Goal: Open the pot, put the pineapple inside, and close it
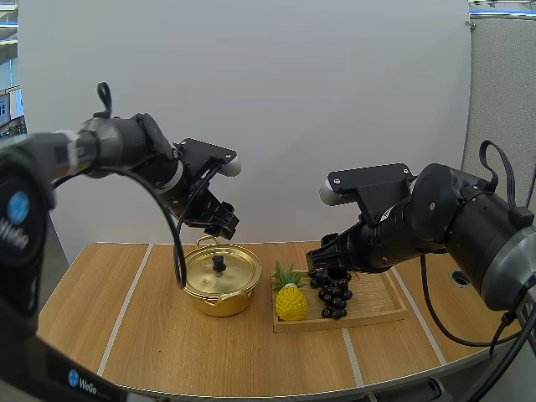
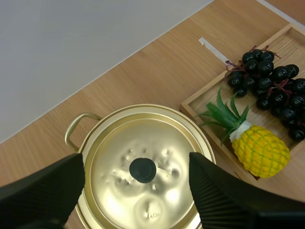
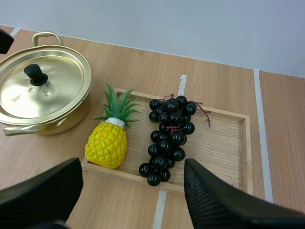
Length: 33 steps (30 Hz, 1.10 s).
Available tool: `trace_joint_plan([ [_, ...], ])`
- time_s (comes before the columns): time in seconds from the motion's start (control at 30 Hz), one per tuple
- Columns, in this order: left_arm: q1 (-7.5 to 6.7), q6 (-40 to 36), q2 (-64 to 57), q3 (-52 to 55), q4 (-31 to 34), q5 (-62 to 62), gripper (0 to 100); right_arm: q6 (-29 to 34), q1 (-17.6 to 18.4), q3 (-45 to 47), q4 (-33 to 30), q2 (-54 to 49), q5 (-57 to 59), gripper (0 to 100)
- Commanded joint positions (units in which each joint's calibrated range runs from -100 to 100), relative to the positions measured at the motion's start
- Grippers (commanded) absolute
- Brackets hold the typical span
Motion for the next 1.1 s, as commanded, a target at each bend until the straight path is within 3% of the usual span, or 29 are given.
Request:
trace_joint_plan([
  [0.0,-0.22,0.18,7.51,-4.04,1.85,1.63,100,-0.27,-0.19,-0.66,0.47,-0.17,-0.97,100],
  [0.7,-0.22,0.18,18.81,-4.65,2.25,0.20,100,-0.27,-0.19,-0.66,0.58,-0.17,-0.97,100],
  [1.07,-1.89,0.18,20.25,-4.65,2.57,-0.55,100,-0.27,-0.19,-0.66,0.97,-0.17,-0.97,100],
])
